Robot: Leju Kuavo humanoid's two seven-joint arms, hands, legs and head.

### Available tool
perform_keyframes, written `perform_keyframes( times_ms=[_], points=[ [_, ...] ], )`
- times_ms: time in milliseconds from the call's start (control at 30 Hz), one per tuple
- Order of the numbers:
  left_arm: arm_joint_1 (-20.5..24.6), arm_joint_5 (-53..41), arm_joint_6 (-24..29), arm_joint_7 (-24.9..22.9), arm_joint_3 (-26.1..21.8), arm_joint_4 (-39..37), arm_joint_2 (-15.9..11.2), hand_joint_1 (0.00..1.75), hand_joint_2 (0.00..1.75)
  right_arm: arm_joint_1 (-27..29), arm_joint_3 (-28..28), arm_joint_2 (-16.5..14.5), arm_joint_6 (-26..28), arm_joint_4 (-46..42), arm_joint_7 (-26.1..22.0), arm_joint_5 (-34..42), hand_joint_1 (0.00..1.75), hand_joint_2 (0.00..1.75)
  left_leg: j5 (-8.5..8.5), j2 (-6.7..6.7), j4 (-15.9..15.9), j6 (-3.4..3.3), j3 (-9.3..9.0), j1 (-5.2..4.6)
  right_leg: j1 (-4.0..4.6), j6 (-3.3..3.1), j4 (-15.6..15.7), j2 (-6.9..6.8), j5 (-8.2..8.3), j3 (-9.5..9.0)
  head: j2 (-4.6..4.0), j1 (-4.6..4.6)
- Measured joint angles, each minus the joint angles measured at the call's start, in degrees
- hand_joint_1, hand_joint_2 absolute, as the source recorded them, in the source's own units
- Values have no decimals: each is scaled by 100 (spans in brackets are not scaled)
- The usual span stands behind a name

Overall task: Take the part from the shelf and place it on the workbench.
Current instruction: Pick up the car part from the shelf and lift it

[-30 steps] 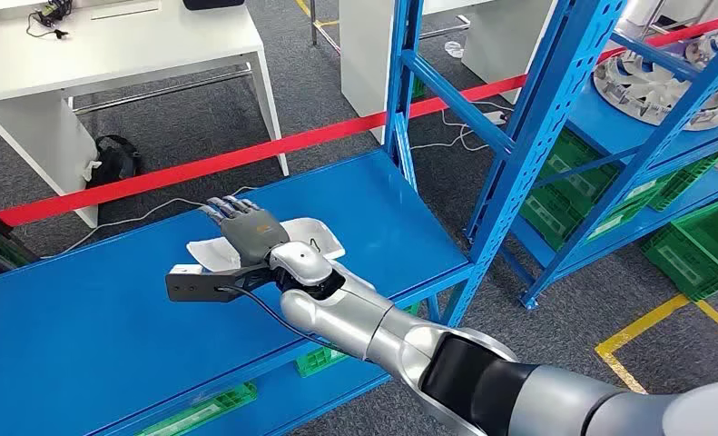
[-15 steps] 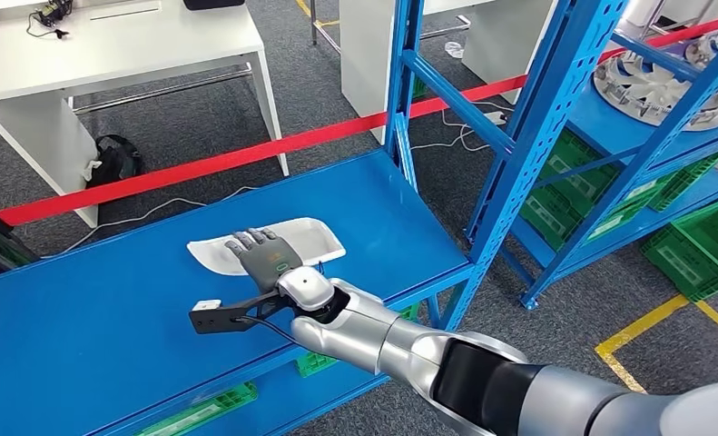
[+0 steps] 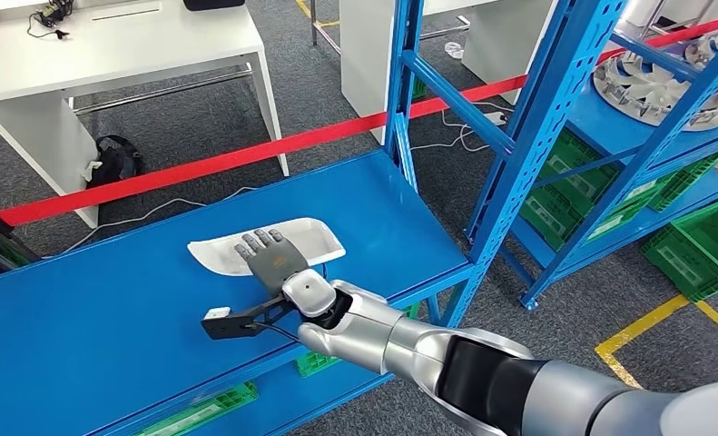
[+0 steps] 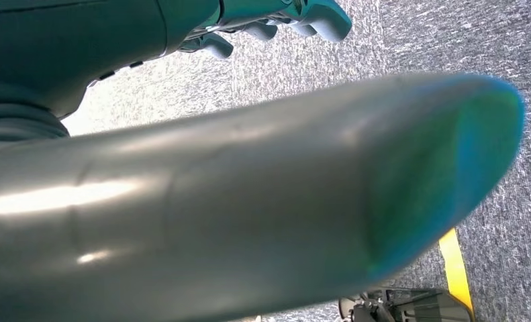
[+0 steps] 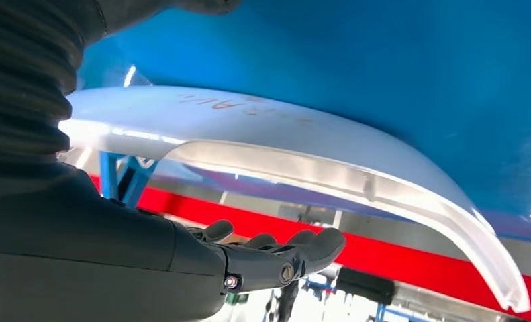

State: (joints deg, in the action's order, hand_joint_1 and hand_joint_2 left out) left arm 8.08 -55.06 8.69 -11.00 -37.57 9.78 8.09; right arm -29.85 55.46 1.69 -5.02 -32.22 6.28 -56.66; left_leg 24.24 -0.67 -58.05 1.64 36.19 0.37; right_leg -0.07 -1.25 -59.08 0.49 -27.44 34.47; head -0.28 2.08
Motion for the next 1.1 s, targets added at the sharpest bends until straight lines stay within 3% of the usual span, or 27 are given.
perform_keyframes(
  times_ms=[600, 633, 733, 767, 833, 1100],
  points=[
    [-13, 13, 3, 43, -114, -1, 0, 0, 0, -88, 289, 345, -150, -120, 243, -295, 3, 175, 3, -1, -13, -5, -3, 0, 0, 9, 1, -2, 3, -13, 0, 0],
    [-14, 13, 5, 43, -117, -1, 0, 0, 0, -93, 292, 361, -155, -120, 248, -295, 20, 175, 3, -1, -13, -5, -3, 0, 0, 9, 1, -2, 3, -13, 0, 0],
    [-16, 13, 14, 38, -137, -1, 0, 0, 0, -105, 300, 421, -199, -120, 228, -266, 140, 175, 4, -1, -14, -6, -3, 0, 0, 10, 1, -3, 4, -13, 0, 0],
    [-17, 13, 16, 38, -144, -1, -1, 0, 0, -105, 302, 444, -218, -120, 215, -251, 167, 175, 4, -1, -14, -6, -2, 0, 0, 10, 1, -4, 4, -13, 0, 0],
    [-22, 13, 18, 38, -151, -1, -2, 0, 0, -105, 307, 483, -249, -120, 181, -225, 175, 175, 4, -1, -14, -7, -1, -1, 0, 11, 1, -5, 4, -13, 0, 0],
    [-23, 11, 18, 38, -159, -1, -7, 0, 0, -107, 314, 536, -376, -122, 62, -111, 175, 175, 6, -1, -14, -9, -1, -1, 0, 11, 1, -7, 4, -11, 0, 0]
  ],
)
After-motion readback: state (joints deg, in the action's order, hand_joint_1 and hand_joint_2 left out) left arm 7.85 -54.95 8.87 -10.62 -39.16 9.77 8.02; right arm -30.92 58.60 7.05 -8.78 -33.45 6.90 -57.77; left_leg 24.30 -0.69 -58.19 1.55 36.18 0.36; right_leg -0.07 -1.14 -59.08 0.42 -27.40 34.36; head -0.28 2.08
